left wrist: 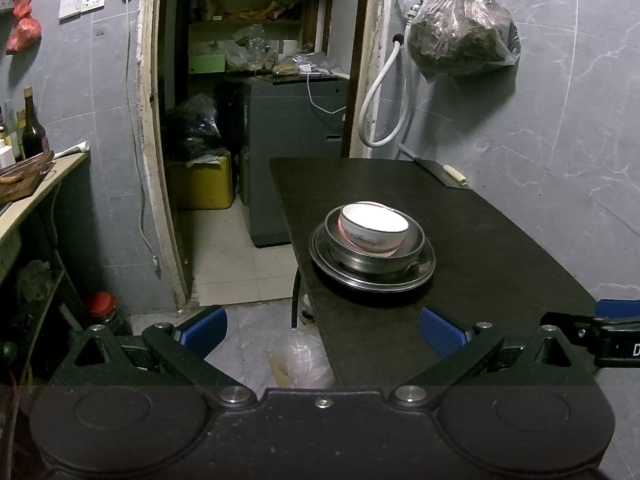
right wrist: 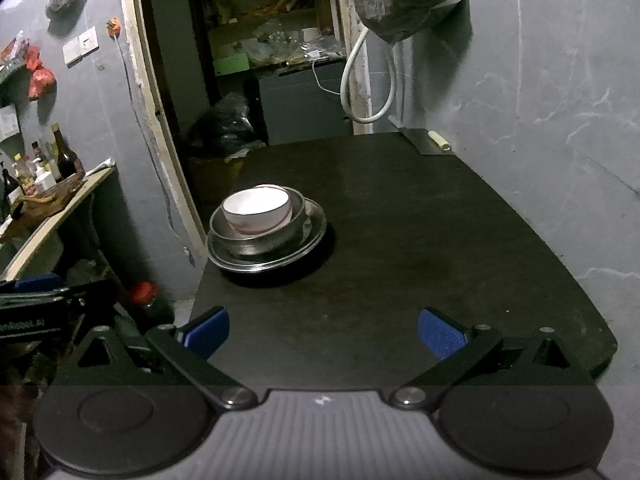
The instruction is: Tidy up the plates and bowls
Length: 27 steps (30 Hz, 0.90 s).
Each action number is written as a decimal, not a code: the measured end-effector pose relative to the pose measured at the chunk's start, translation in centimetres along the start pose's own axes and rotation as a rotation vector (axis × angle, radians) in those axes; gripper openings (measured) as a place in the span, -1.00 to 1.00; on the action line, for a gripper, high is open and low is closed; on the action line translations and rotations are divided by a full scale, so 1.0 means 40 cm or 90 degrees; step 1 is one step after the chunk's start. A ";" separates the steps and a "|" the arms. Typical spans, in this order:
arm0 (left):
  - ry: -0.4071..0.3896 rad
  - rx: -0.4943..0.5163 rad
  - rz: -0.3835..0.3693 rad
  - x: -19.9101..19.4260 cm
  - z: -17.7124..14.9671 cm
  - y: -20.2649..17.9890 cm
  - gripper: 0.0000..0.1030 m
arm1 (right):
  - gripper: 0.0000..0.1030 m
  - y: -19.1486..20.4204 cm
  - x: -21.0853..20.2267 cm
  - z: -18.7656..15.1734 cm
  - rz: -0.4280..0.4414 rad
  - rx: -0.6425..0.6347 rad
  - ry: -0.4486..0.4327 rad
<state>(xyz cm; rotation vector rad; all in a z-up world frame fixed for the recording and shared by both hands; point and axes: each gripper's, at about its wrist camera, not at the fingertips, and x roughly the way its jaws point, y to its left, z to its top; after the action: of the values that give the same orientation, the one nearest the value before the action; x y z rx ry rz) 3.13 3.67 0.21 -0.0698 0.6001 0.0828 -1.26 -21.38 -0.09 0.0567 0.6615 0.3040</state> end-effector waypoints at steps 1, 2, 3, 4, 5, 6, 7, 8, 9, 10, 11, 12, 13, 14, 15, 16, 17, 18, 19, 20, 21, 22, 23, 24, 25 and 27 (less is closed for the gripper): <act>0.000 0.000 0.000 0.000 0.000 0.000 0.99 | 1.00 -0.001 0.000 0.000 0.002 0.000 0.000; 0.001 0.000 0.001 0.000 0.000 0.001 0.99 | 1.00 -0.001 0.000 0.000 0.002 -0.002 0.000; 0.001 0.000 0.001 0.001 0.000 0.001 0.99 | 1.00 -0.001 0.001 0.001 0.003 -0.002 0.001; 0.002 0.000 0.001 0.001 0.000 0.001 0.99 | 1.00 -0.001 0.002 0.001 0.003 -0.003 0.001; 0.002 0.000 0.002 0.000 -0.001 0.001 0.99 | 1.00 -0.001 0.003 0.002 0.004 -0.003 0.002; 0.003 0.000 0.003 0.000 -0.001 0.001 0.99 | 1.00 -0.001 0.003 0.003 0.003 -0.003 0.002; 0.002 0.000 0.004 -0.001 -0.001 0.001 0.98 | 1.00 0.000 0.003 0.003 0.003 -0.003 0.003; 0.002 0.000 0.004 -0.002 -0.001 0.002 0.98 | 1.00 0.000 0.003 0.003 0.004 -0.003 0.002; 0.003 0.000 0.004 -0.001 -0.001 0.001 0.99 | 1.00 0.000 0.004 0.003 0.004 -0.003 0.002; 0.003 0.000 0.004 -0.001 -0.001 0.001 0.98 | 1.00 0.000 0.005 0.004 0.004 -0.004 0.003; 0.003 0.000 0.005 -0.002 0.000 0.001 0.99 | 1.00 0.001 0.003 0.003 0.004 -0.004 0.003; 0.003 0.000 0.006 -0.003 0.000 0.002 0.99 | 1.00 0.002 0.004 0.003 0.004 -0.004 0.003; 0.003 0.000 0.006 -0.004 0.000 0.002 0.99 | 1.00 0.002 0.005 0.003 0.004 -0.004 0.003; 0.003 0.000 0.006 -0.003 0.000 0.002 0.99 | 1.00 0.002 0.005 0.003 0.004 -0.004 0.003; 0.003 0.000 0.006 -0.003 -0.001 0.002 0.99 | 1.00 0.002 0.005 0.003 0.004 -0.004 0.003; 0.003 0.000 0.005 -0.003 -0.001 0.001 0.99 | 1.00 0.002 0.005 0.003 0.004 -0.004 0.003; 0.003 0.000 0.005 -0.003 -0.001 0.002 0.99 | 1.00 0.002 0.005 0.003 0.004 -0.004 0.003; 0.003 0.000 0.006 -0.003 -0.001 0.001 0.99 | 1.00 0.002 0.005 0.003 0.004 -0.004 0.003; 0.003 0.000 0.006 -0.003 -0.001 0.000 0.99 | 1.00 0.002 0.005 0.003 0.004 -0.004 0.003; 0.002 0.000 0.006 -0.003 -0.001 0.001 0.99 | 1.00 0.002 0.005 0.004 0.004 -0.004 0.003; 0.002 -0.001 0.006 -0.003 -0.001 0.002 0.99 | 1.00 0.002 0.006 0.003 0.004 -0.004 0.003; 0.003 -0.001 0.006 -0.002 -0.001 0.001 0.99 | 1.00 0.002 0.006 0.003 0.004 -0.004 0.003; 0.003 -0.001 0.006 -0.003 -0.001 0.001 0.99 | 1.00 0.003 0.006 0.004 0.003 -0.004 0.003; 0.003 0.000 0.006 -0.002 -0.001 0.001 0.99 | 1.00 0.003 0.006 0.004 0.003 -0.004 0.003; 0.003 0.000 0.006 -0.002 -0.001 0.001 0.99 | 1.00 0.003 0.007 0.005 0.003 -0.004 0.003; 0.003 -0.001 0.006 -0.003 -0.001 0.003 0.99 | 1.00 0.002 0.007 0.004 0.003 -0.004 0.003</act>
<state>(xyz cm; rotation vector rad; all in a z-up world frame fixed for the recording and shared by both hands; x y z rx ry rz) 3.01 3.77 0.24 -0.0681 0.6044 0.0916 -0.98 -21.21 -0.11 0.0513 0.6646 0.3117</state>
